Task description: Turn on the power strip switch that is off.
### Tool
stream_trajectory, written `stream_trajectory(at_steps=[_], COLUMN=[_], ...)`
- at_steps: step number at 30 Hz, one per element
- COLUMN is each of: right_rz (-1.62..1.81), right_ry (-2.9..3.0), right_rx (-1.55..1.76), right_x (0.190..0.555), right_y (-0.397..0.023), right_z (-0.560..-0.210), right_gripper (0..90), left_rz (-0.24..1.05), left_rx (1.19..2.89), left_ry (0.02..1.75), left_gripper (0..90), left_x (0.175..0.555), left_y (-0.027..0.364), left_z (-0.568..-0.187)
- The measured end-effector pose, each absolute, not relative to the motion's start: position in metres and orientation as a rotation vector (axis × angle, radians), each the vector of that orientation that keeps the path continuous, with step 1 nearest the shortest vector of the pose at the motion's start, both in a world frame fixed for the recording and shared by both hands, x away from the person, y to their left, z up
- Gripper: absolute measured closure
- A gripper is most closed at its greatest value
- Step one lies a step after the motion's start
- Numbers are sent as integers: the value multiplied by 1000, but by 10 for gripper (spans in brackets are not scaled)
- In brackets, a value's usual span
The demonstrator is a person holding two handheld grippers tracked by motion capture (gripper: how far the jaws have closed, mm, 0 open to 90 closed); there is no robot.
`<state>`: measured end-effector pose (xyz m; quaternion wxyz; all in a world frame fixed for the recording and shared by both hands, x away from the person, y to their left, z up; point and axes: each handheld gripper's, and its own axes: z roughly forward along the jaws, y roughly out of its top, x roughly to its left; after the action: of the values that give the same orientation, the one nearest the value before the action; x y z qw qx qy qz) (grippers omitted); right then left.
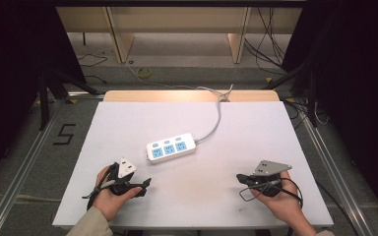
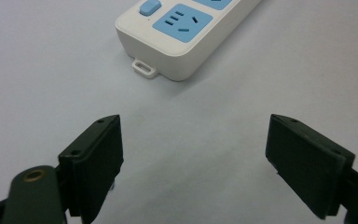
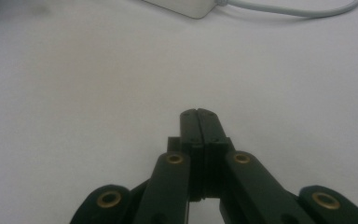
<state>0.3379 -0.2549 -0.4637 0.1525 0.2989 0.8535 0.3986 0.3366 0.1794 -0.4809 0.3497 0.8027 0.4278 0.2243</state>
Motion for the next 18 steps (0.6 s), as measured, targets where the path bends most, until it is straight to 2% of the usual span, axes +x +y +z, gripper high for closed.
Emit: stream_trajectory(at_steps=[18], right_rz=[1133], right_ry=[2483], right_rx=[905], right_x=[348], right_y=[-239], right_z=[-455], right_gripper=[900], left_rz=[593], left_rx=[2078], left_ry=[1106], left_gripper=[199], left_x=[337], left_y=[177], left_z=[-481])
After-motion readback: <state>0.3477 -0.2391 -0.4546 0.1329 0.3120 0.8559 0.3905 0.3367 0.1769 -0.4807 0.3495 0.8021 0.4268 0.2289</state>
